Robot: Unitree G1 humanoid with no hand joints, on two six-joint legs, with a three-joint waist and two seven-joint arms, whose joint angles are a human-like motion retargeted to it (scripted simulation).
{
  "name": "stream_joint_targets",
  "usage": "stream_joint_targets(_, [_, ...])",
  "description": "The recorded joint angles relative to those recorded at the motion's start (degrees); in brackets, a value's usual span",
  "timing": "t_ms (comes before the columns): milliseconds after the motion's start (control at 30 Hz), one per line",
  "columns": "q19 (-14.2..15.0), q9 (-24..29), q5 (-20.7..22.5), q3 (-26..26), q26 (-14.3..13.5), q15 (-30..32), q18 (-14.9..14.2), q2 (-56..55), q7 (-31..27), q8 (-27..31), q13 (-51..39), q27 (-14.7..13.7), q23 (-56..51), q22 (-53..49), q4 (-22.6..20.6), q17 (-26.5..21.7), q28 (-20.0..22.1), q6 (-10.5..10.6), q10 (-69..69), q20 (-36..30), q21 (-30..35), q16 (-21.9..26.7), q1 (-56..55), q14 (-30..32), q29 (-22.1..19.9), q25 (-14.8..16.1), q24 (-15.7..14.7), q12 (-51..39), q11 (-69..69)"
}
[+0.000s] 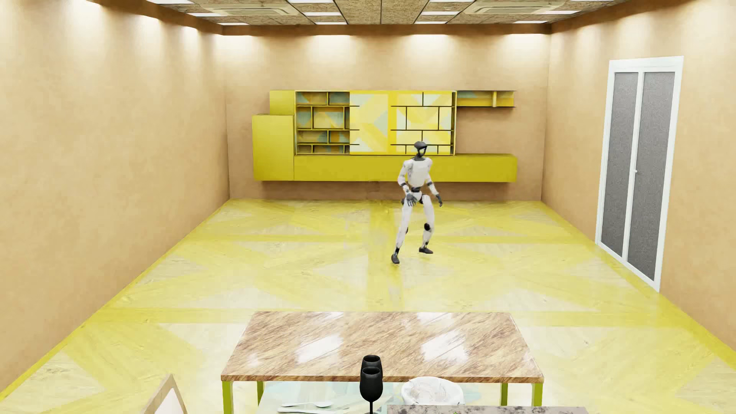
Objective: Head to the desk
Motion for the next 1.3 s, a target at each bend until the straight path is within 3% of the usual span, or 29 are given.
stream_joint_targets(67, [-4.0, -0.5, 1.1, -0.3, 2.8, -5.1, 0.0, 2.2, 0.8, -5.0, -1.6, 0.0, 5.0, 4.9, -1.1, 0.2, -2.5, -0.5, -7.4, 0.9, 2.4, 2.0, 4.7, 3.2, 3.0, -1.1, -0.1, 1.7, 4.5])
stream_joint_targets(133, [-4.4, -1.3, 0.8, -0.4, 4.0, -5.0, -0.7, 7.6, 0.7, -11.9, -3.2, 1.9, 11.0, 7.7, -1.5, 2.7, -5.0, -1.2, -15.1, 1.7, 1.2, 4.3, 9.3, 6.5, 3.1, 3.3, 0.8, 3.1, -0.8])
stream_joint_targets(233, [-3.1, -2.1, 1.9, -0.5, 4.5, -6.1, -2.0, 12.2, -0.9, -14.6, -7.0, 7.6, 26.4, 8.5, -1.1, 3.9, -4.0, -1.2, -19.4, 5.1, -0.5, 4.0, 12.3, 8.2, 0.7, 10.5, -0.1, 3.6, -4.4])
stream_joint_targets(267, [-3.6, -2.3, 2.3, -0.4, 4.2, -6.9, -2.5, 12.4, -1.5, -15.3, -8.5, 9.7, 32.5, 8.2, -0.6, 3.0, -3.7, -1.0, -19.2, 6.0, 0.5, 3.1, 12.0, 8.0, 1.8, 11.4, -0.8, 3.2, -4.3])
stream_joint_targets(333, [-5.3, -2.6, 2.7, -0.3, 2.5, -10.1, -3.9, 10.7, -2.2, -15.4, -10.5, 11.8, 42.4, 7.0, 0.8, -0.2, -4.2, -0.5, -18.7, 5.5, 5.1, 1.4, 11.2, 7.4, 8.0, 10.4, -1.2, 2.2, -0.7])
stream_joint_targets(400, [-7.1, -2.5, 2.0, -0.2, -0.2, -14.4, -5.6, 5.9, -1.1, -14.5, -10.9, 9.9, 45.3, 5.3, 2.7, -4.1, -4.6, -0.2, -17.8, 3.6, 8.8, 0.2, 10.9, 5.7, 14.6, 8.8, -0.7, 1.6, 8.1])
stream_joint_targets(433, [-8.1, -2.4, 1.4, -0.2, -1.3, -16.1, -6.6, 3.3, 0.1, -15.0, -10.7, 8.7, 43.8, 4.5, 4.0, -5.9, -4.4, -0.3, -16.7, 3.1, 8.8, -0.4, 10.8, 4.6, 15.6, 8.7, -0.7, 1.6, 13.0])
stream_joint_targets(500, [-11.2, -2.3, 2.0, -0.8, -1.8, -20.1, -7.6, 1.2, 3.4, -17.8, -10.7, 6.8, 36.8, 2.7, 7.4, -7.7, -3.7, -0.8, -14.1, 2.4, 6.4, -0.9, 11.3, 3.3, 12.2, 8.9, -1.2, 2.1, 18.4])
stream_joint_targets(567, [-12.1, -2.3, 8.5, -1.6, -1.3, -24.9, -7.2, 1.6, 5.7, -15.2, -12.0, 4.8, 27.2, 1.1, 12.7, -7.4, -3.1, -1.0, -6.2, 3.4, 3.9, -0.3, 9.9, 6.6, 6.7, 8.9, -1.7, 4.1, 17.4])
stream_joint_targets(600, [-13.0, -2.0, 12.3, -1.5, -0.9, -26.0, -3.6, 2.4, 6.4, -13.7, -13.2, 3.9, 22.5, 0.3, 16.1, -6.9, -2.5, -0.9, 1.1, 4.8, 3.7, -0.4, 7.3, 11.8, 5.0, 8.6, -2.1, 5.4, 15.8])
stream_joint_targets(633, [-13.8, -1.7, 15.8, -0.9, -0.4, -26.5, 6.3, 3.7, 7.5, -12.4, -14.6, 2.8, 18.0, -0.2, 19.1, -6.7, -1.8, -0.6, 9.7, 6.2, 4.3, -0.8, 3.2, 18.1, 4.3, 8.2, -2.6, 6.8, 13.5])
stream_joint_targets(667, [-14.3, -1.3, 19.0, 0.2, -0.1, -26.6, 13.9, 5.5, 8.6, -11.0, -16.0, 1.6, 14.0, -0.5, 20.5, -7.0, -1.5, -0.4, 18.4, 7.2, 5.6, -1.3, -1.7, 19.4, 4.7, 7.8, -2.8, 8.2, 10.8])
stream_joint_targets(700, [-14.7, -0.8, 21.7, 1.7, -0.1, -26.4, 15.8, 7.9, 4.6, -9.0, -17.7, 0.5, 10.6, -0.9, 15.7, -7.9, -1.9, -0.4, 27.0, 7.7, 7.3, -1.8, -8.5, 15.8, 5.3, 7.6, -2.8, 9.6, 7.5])
stream_joint_targets(733, [-14.9, -0.5, 23.7, 3.0, -0.4, -26.0, 11.9, 10.7, 1.8, -7.0, -20.0, -0.1, 8.3, -1.3, 8.9, -9.1, -2.7, -0.7, 32.7, 8.0, 9.4, -2.6, -15.1, 13.6, 5.6, 7.9, -2.8, 11.1, 3.6])
stream_joint_targets(767, [-15.1, -0.4, 25.1, 3.8, -0.6, -25.8, 6.0, 13.5, 2.2, -5.2, -22.9, -0.1, 7.3, -1.7, 3.1, -10.4, -3.7, -1.0, 33.6, 8.5, 11.8, -3.6, -20.6, 12.1, 6.0, 8.3, -2.9, 12.7, 0.0])
stream_joint_targets(833, [-15.3, -0.2, 27.0, 5.2, -0.6, -27.0, -2.2, 19.0, 4.8, -1.5, -30.6, 1.4, 9.0, -2.6, -6.2, -13.3, -5.2, -1.7, 24.0, 9.6, 17.8, -5.9, -28.9, 11.6, 7.4, 8.1, -3.1, 16.0, -4.7])
stream_joint_targets(867, [-15.4, -0.1, 27.5, 5.9, -0.5, -28.1, -4.4, 21.8, 5.2, 0.5, -35.1, 2.5, 11.4, -2.9, -9.4, -13.9, -5.3, -2.1, 14.8, 10.1, 21.1, -7.0, -31.3, 12.6, 7.5, 7.4, -2.9, 17.6, -6.1])
stream_joint_targets(933, [-15.3, 0.4, 27.8, 7.4, 0.5, -28.7, -2.9, 27.7, 4.3, 4.8, -42.7, 5.5, 20.3, -2.1, -12.5, -11.9, -5.2, -2.7, -5.1, 11.0, 26.6, -9.3, -32.0, 15.4, 5.2, 7.7, -1.7, 20.6, -7.5])
stream_joint_targets(967, [-14.9, 0.6, 27.5, 8.2, 1.5, -26.7, 1.0, 30.6, 4.0, 6.6, -44.8, 7.3, 26.7, -1.1, -12.4, -9.5, -5.7, -3.1, -8.8, 11.5, 28.2, -10.2, -31.0, 17.0, 3.6, 9.3, -0.7, 22.1, -6.3])
stream_joint_targets(1000, [-14.5, 0.9, 26.7, 8.9, 2.7, -21.9, 6.3, 32.4, 4.0, 8.4, -45.3, 9.4, 33.4, 0.3, -11.9, -6.9, -6.6, -3.5, -6.2, 12.0, 29.2, -10.9, -30.2, 20.4, 2.6, 11.5, 0.5, 23.2, -3.0])
stream_joint_targets(1033, [-12.5, 1.3, 25.6, 9.3, 3.9, -13.5, 10.5, 32.0, 4.5, 9.8, -44.2, 11.5, 39.4, 1.9, -10.9, -5.0, -7.6, -3.8, -1.1, 12.7, 29.5, -11.3, -29.0, 21.1, 1.9, 13.8, 1.6, 23.7, 4.0])
stream_joint_targets(1067, [-7.3, 1.8, 24.5, 9.6, 5.1, -2.7, 12.4, 29.0, 4.9, 10.6, -41.7, 13.1, 44.0, 3.6, -10.2, -4.0, -8.4, -4.1, 3.7, 13.2, 29.7, -11.2, -27.3, 18.2, 1.4, 15.8, 2.5, 23.2, 14.6])
stream_joint_targets(1100, [-2.8, 2.2, 22.8, 9.8, 6.0, 6.7, 13.2, 23.5, 4.7, 10.1, -38.0, 13.7, 47.3, 5.0, -10.2, -3.8, -9.3, -4.3, 6.4, 13.2, 30.2, -10.4, -24.6, 14.3, 1.5, 17.5, 3.7, 21.8, 27.3])
stream_joint_targets(1133, [-1.6, 2.6, 20.2, 9.5, 6.1, 8.7, 13.1, 16.5, 4.6, 9.0, -33.9, 13.5, 49.7, 5.7, -10.6, -4.0, -10.2, -4.5, 6.6, 12.8, 31.4, -9.4, -20.9, 10.9, 2.4, 18.8, 4.9, 19.9, 38.6])
stream_joint_targets(1200, [-7.2, 2.7, 15.4, 7.8, 3.8, 1.6, 10.9, 1.4, 4.2, 7.3, -25.6, 12.9, 52.4, 3.5, -11.5, -4.5, -8.6, -4.6, 2.0, 12.7, 33.3, -8.1, -11.2, 6.3, 5.7, 21.0, 5.6, 16.2, 49.7])
stream_joint_targets(1233, [-9.8, 2.4, 13.7, 6.5, 2.5, -0.5, 9.7, -5.0, 3.6, 5.9, -20.8, 13.0, 52.0, 1.4, -11.9, -5.1, -5.8, -4.4, -1.5, 13.3, 32.9, -8.1, -5.9, 4.7, 7.0, 22.5, 4.3, 14.5, 48.2])
stream_joint_targets(1300, [-10.7, 1.4, 13.3, 3.8, -2.4, -2.1, 8.3, -14.1, 1.9, 3.9, -10.0, 12.8, 49.5, -1.9, -12.8, -6.9, -1.2, -3.9, -7.0, 13.1, 29.1, -7.5, 4.2, 1.4, 8.2, 26.2, 0.1, 12.1, 34.4])
